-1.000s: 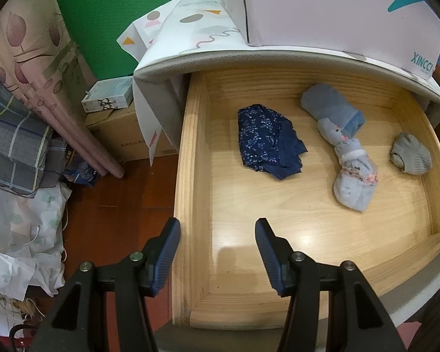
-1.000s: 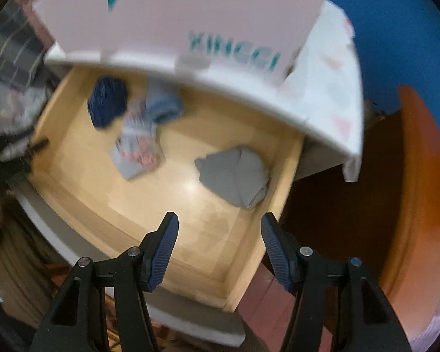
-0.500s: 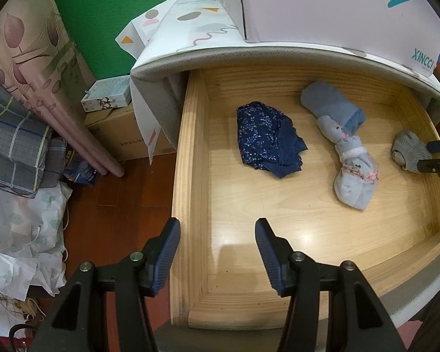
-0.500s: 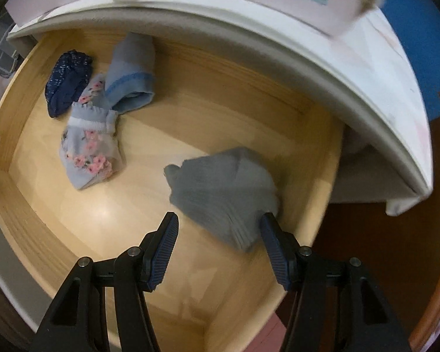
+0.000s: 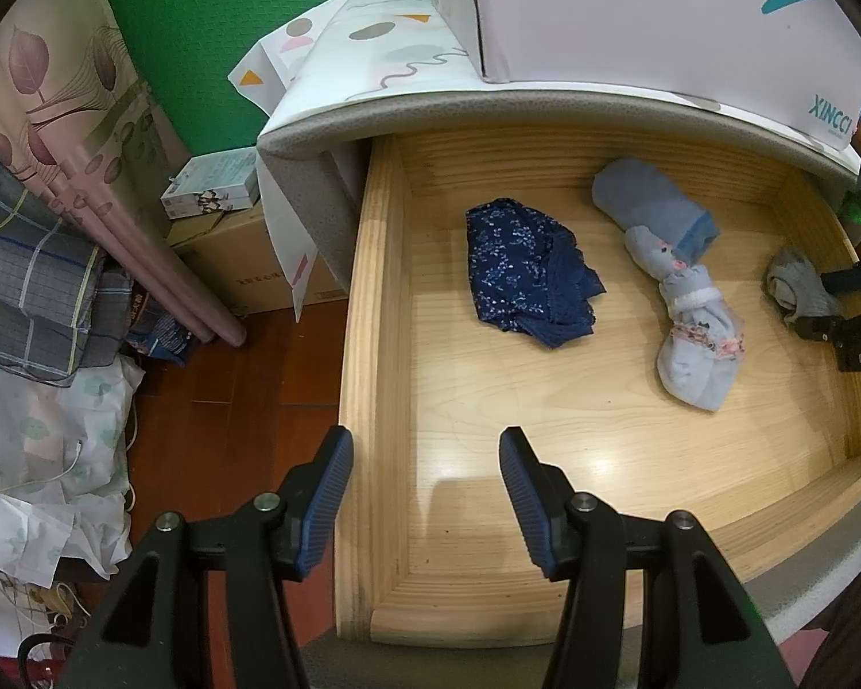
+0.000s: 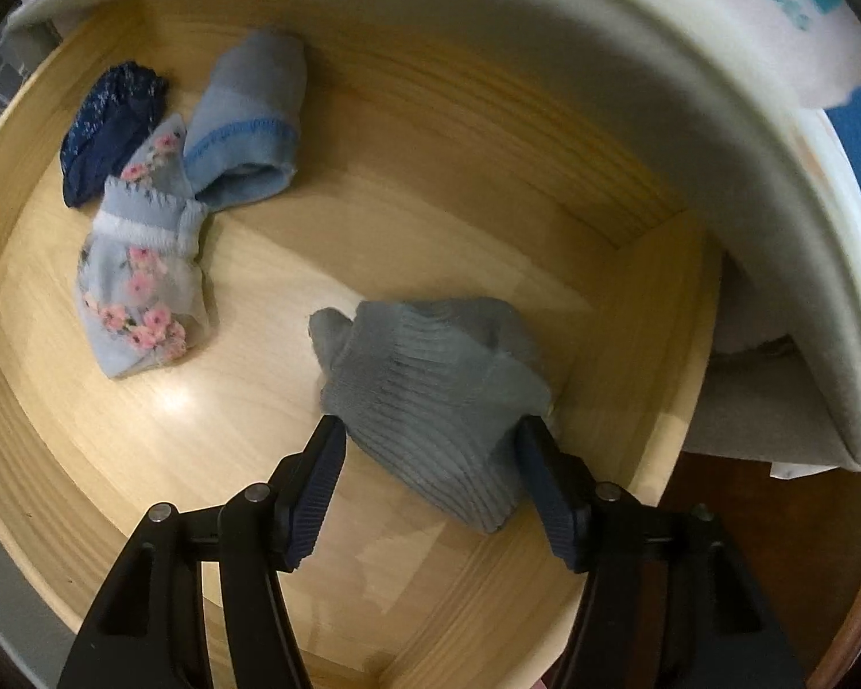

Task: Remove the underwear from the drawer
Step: 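Move the right tool back into the drawer and grasp the grey knit sock, then reach the left tool down toward the navy patterned underwear, then grasp the navy patterned underwear with the left tool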

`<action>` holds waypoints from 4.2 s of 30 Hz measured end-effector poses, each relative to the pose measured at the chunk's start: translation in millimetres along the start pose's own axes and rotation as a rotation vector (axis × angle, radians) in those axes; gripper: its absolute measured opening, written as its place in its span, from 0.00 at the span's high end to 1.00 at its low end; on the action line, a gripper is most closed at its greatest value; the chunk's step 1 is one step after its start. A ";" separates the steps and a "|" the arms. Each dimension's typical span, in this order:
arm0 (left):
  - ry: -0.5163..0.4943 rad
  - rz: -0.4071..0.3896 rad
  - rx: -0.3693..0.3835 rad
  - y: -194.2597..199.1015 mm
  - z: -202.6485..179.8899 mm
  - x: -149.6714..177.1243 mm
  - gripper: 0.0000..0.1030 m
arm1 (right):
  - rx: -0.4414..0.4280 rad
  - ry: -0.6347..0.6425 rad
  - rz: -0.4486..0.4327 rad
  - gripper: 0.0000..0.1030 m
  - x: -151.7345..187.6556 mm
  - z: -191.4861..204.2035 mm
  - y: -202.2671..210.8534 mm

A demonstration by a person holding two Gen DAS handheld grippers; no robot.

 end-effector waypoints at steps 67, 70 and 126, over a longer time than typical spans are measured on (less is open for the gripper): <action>0.000 -0.013 0.110 -36.3 -36.2 -68.9 0.47 | -0.216 -0.270 0.247 0.65 63.9 36.5 17.9; -0.013 -0.022 0.103 -40.1 -38.8 -77.9 0.47 | -0.215 -0.269 0.247 0.64 64.4 37.7 18.6; 0.007 0.384 0.111 -118.1 -12.6 -72.0 0.93 | -0.205 -0.245 0.234 0.62 65.2 37.8 13.5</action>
Point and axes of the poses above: each gripper's, at about its wrist camera, not at the fingertips, and y roughly against the way its jaws point, z to its left, x to its underside, the point moved 3 cm from there along -y, roughly the way its jaws point, and after that the axes turned 6 degrees about x, right-handed, at the moved point
